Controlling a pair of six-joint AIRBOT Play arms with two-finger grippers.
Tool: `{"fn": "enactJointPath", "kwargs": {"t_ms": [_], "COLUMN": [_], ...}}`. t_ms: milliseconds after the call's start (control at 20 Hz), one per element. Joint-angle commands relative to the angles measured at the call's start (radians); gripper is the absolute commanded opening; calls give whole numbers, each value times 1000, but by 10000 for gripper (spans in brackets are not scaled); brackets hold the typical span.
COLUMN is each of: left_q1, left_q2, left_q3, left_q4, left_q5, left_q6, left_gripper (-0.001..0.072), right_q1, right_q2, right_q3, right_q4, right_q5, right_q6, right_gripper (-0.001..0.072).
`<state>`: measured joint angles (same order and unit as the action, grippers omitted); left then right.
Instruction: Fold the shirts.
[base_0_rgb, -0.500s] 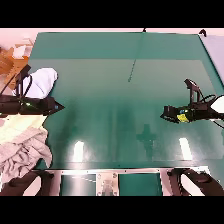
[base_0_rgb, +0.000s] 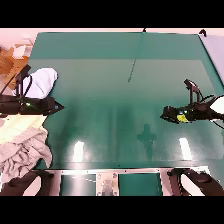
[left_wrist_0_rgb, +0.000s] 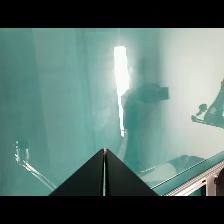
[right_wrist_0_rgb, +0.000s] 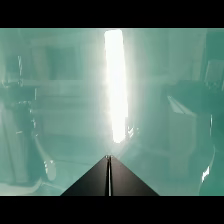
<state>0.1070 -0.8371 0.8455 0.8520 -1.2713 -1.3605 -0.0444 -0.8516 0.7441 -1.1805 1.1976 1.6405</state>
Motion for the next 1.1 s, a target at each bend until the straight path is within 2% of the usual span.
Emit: {"fn": "enactJointPath", "kwargs": {"t_ms": [0, 100, 350, 450, 550, 650, 700, 750, 800, 900, 1050], "left_q1": [0, 0, 0, 0, 0, 13, 32, 56, 84, 134, 181], "left_q2": [1, 1, 1, 1, -1, -10, -30, -73, -135, -287, -543], "left_q3": [0, 0, 0, 2, 2, 4, 17, 44, 88, 196, 353], "left_q4": [0, 0, -89, -71, 20, 172, 241, 286, 309, 372, 480], "left_q5": [0, 19, 248, 340, 447, 633, 711, 776, 802, 782, 690], "left_q6": [0, 1, 8, 7, 5, -27, -26, -26, -19, 30, 38], "left_gripper": [24, 24, 24, 24, 23, 25, 230, 623, 711, 713, 714], "right_q1": [1, 1, 1, 1, 1, 1, 1, 1, 1, 1, 1], "right_q2": [0, 0, 0, 0, 0, 0, 0, 0, 0, 0, -5], "right_q3": [-1, -1, -1, -1, -1, -1, -1, -1, -1, -1, -1], "right_q4": [0, 0, 2, 2, 2, 2, 2, 2, 2, 1, -1], "right_q5": [0, 0, 0, -1, -2, -10, -30, -56, -86, -136, -169], "right_q6": [0, 0, 0, 0, 0, 0, 0, 0, 0, 0, 0], "right_gripper": [15, 16, 16, 16, 16, 16, 16, 18, 45, 223, 394]}}
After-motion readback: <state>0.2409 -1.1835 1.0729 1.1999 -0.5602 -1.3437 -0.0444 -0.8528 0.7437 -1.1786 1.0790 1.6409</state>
